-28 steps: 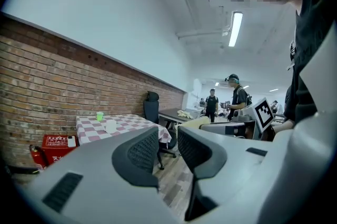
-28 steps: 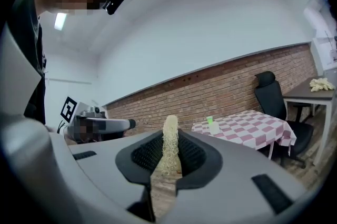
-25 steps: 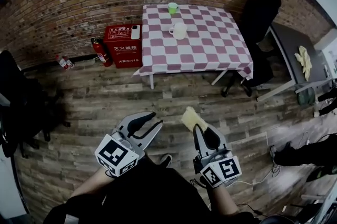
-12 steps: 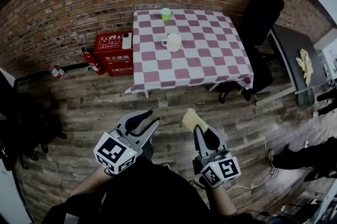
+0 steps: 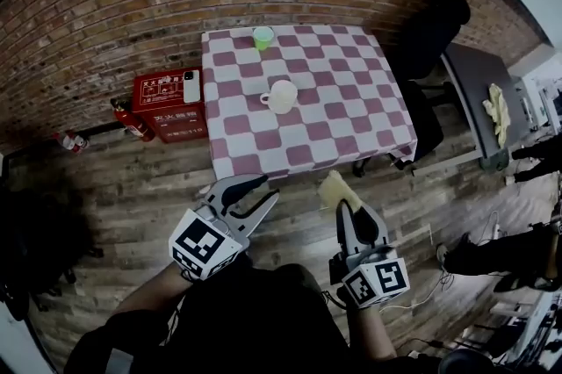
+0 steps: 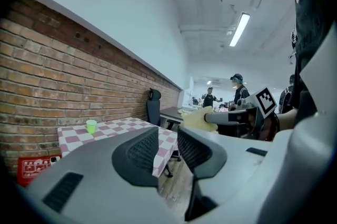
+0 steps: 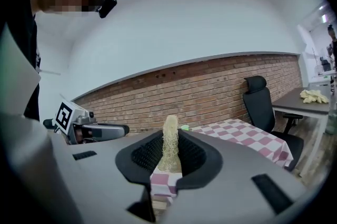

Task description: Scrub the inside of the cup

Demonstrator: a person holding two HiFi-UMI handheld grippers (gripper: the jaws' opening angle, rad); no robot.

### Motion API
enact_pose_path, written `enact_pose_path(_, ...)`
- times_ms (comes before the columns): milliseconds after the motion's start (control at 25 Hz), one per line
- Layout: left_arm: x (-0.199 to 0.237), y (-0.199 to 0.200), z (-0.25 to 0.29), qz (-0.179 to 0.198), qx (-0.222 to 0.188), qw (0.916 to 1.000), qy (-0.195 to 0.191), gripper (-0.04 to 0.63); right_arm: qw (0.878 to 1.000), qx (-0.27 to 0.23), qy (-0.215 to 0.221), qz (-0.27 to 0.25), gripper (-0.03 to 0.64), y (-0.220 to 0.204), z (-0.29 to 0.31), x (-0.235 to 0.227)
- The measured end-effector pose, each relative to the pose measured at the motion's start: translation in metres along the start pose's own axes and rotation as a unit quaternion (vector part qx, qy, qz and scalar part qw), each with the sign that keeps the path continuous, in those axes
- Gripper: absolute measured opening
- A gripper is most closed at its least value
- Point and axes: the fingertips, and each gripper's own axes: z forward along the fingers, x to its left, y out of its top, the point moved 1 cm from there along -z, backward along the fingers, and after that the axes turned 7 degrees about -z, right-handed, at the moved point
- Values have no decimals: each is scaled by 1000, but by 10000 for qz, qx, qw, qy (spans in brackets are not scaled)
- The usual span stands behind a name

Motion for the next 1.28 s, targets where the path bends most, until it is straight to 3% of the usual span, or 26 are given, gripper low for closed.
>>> enact_pose_path(120,23,6,12,98,-30,9999,61,122,9999,117,-18,-73,77,3,22,-9)
enact_pose_path(360,60,14,42,248,-65,9992,292,31,9990,336,284,-68,77,-3,74,-36)
enact_pose_path(520,85,16,65,63,-64,9981,617,32,9969,381,684,-34,77,-6,116,-61)
enact_pose_path(640,107,21,87,-25,-14,9943,1064,32,9934,487,1039,-10,77,-8,152,-83)
enact_pose_path(920,152,24,142,-104,221,9793,2009,32,9767,953,1922,14,77,-12,237,-136)
enact_pose_path(1120,186,9,162,-197,520,9714,2308,34,9632,1481,2241,97,77,-27,295,-155)
enact_pose_path(1280,213,-10,168,-253,880,9683,2323,34,9501,1960,2412,253,77,-43,336,-151)
